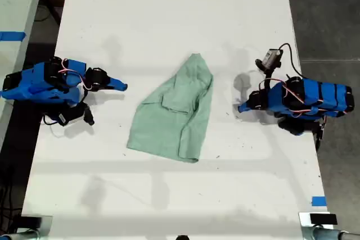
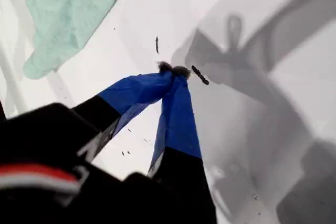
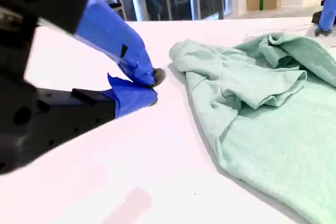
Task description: Fold t shirt
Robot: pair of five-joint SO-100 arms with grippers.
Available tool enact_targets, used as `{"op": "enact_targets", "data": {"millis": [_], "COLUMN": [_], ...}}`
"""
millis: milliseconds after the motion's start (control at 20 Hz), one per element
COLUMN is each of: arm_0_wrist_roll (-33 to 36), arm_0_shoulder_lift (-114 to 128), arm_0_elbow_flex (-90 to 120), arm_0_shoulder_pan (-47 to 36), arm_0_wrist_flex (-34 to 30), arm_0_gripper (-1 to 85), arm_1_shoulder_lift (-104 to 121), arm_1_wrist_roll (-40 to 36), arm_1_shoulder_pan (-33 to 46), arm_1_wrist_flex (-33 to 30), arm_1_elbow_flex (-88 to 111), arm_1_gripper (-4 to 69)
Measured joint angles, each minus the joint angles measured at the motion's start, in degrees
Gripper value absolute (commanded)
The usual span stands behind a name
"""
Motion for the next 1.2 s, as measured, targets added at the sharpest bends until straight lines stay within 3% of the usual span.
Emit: {"op": "enact_targets", "data": {"millis": [500,800,1000,1200], "arm_0_wrist_roll": [-2.9,-12.8,-17.9,-18.3], "arm_0_shoulder_lift": [-3.1,-51.9,-80.6,-96.2], "arm_0_elbow_flex": [-2.4,-36.2,-45.4,-51.0], "arm_0_shoulder_pan": [0.1,11.7,19.8,20.0], "arm_0_wrist_flex": [0.0,5.3,-2.3,-5.6], "arm_0_gripper": [0.1,11.0,12.6,12.3], "arm_1_shoulder_lift": [0.0,0.0,0.0,0.0], "arm_1_wrist_roll": [0.0,0.0,0.0,0.0], "arm_1_shoulder_pan": [0.0,0.0,0.0,0.0], "arm_1_wrist_flex": [0.0,0.0,0.0,0.0], "arm_1_elbow_flex": [0.0,0.0,0.0,0.0], "arm_1_gripper": [-1.9,-1.9,-1.9,-1.9]}}
